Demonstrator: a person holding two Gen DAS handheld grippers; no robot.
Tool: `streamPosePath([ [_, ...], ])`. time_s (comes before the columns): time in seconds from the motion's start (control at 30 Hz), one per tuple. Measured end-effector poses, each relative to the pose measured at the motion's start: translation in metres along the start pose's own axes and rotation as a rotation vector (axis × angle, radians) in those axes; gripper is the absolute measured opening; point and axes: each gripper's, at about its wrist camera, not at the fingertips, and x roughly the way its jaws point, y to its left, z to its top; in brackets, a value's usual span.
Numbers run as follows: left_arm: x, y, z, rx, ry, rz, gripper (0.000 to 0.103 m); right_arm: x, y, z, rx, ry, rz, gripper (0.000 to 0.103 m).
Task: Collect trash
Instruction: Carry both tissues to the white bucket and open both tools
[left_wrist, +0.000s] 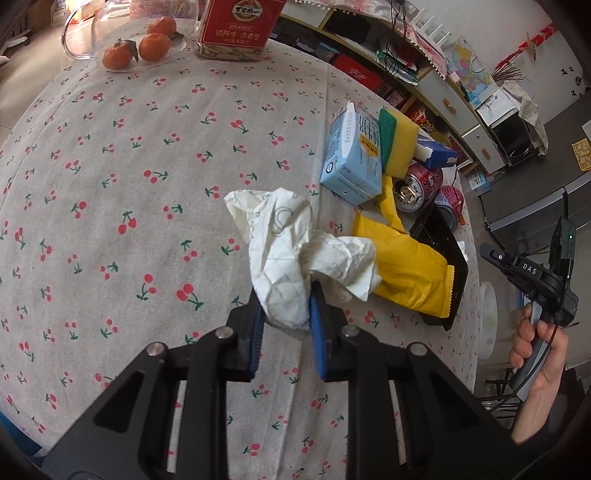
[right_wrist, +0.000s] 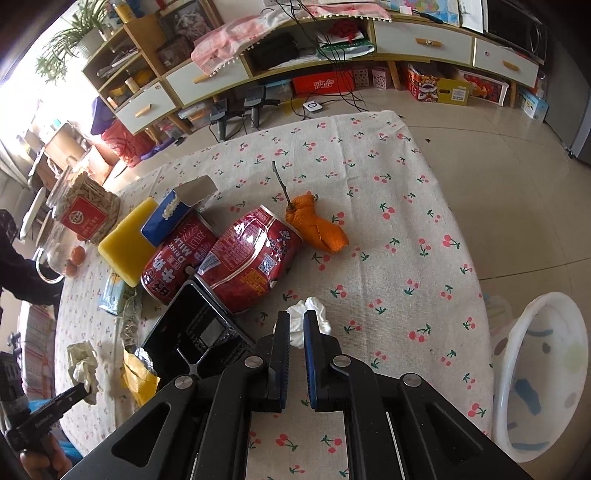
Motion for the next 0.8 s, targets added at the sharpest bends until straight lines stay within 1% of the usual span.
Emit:
streamPosePath([
  [0.1,-0.009,-0.009,0.000,0.027,-0.027,-0.016,0.024,-0.011,-0.006,-0.004,0.007,-0.006,0.010,0.008],
  [0.23,-0.015,-0.025,-0.002,0.059,-0.048,-0.062,0.024,-0.023,-0.015,-0.007,0.017,-0.022,0.012,0.008],
  [0.3,-0.014,-0.033,-0.003,0.080,-0.044,-0.080,0.024,-0.019,-0.020,-0.005,0.026,-0.017,0.024,0.011],
  [0.33,-0.013,-0.036,-0.005,0.094,-0.041,-0.089,0.024,-0.013,-0.021,-0.004,0.033,-0.001,0.027,0.015],
  [0.37,-0.012,-0.041,-0.007,0.110,-0.042,-0.092,0.024,-0.006,-0.022,-0.003,0.043,0.019,0.024,0.028],
  [0.4,-0.012,-0.045,-0.009,0.133,-0.042,-0.098,0.024,0.002,-0.022,-0.003,0.052,0.037,0.011,0.051],
  [0.43,-0.012,-0.048,-0.011,0.156,-0.042,-0.105,0.024,0.009,-0.020,-0.003,0.054,0.043,-0.006,0.062],
  [0.47,-0.012,-0.051,-0.013,0.173,-0.046,-0.107,0.024,0.016,-0.017,-0.004,0.044,0.045,-0.020,0.068],
  [0.53,-0.015,-0.058,-0.016,0.219,-0.062,-0.107,0.024,0.026,-0.011,-0.003,0.026,0.044,-0.030,0.068],
  [0.57,-0.017,-0.060,-0.017,0.241,-0.073,-0.101,0.024,0.030,-0.009,-0.002,0.023,0.042,-0.026,0.066],
  [0.6,-0.019,-0.063,-0.018,0.265,-0.083,-0.097,0.024,0.034,-0.007,-0.002,0.020,0.041,-0.016,0.060],
  [0.63,-0.020,-0.066,-0.020,0.290,-0.094,-0.092,0.024,0.038,-0.005,-0.003,0.014,0.047,-0.008,0.042],
  [0.67,-0.022,-0.070,-0.021,0.316,-0.106,-0.083,0.024,0.043,-0.003,-0.003,0.001,0.063,-0.009,0.030],
  [0.7,-0.024,-0.072,-0.023,0.343,-0.119,-0.075,0.024,0.044,-0.001,-0.005,-0.006,0.071,-0.012,0.026],
  [0.73,-0.026,-0.076,-0.024,0.370,-0.133,-0.069,0.024,0.041,0.000,-0.006,-0.012,0.061,-0.020,0.025],
  [0.77,-0.028,-0.080,-0.026,0.394,-0.146,-0.067,0.024,0.038,0.002,-0.006,-0.023,0.055,-0.025,0.017],
  [0.8,-0.029,-0.084,-0.027,0.415,-0.155,-0.069,0.024,0.032,0.002,-0.006,-0.030,0.047,-0.030,0.006],
])
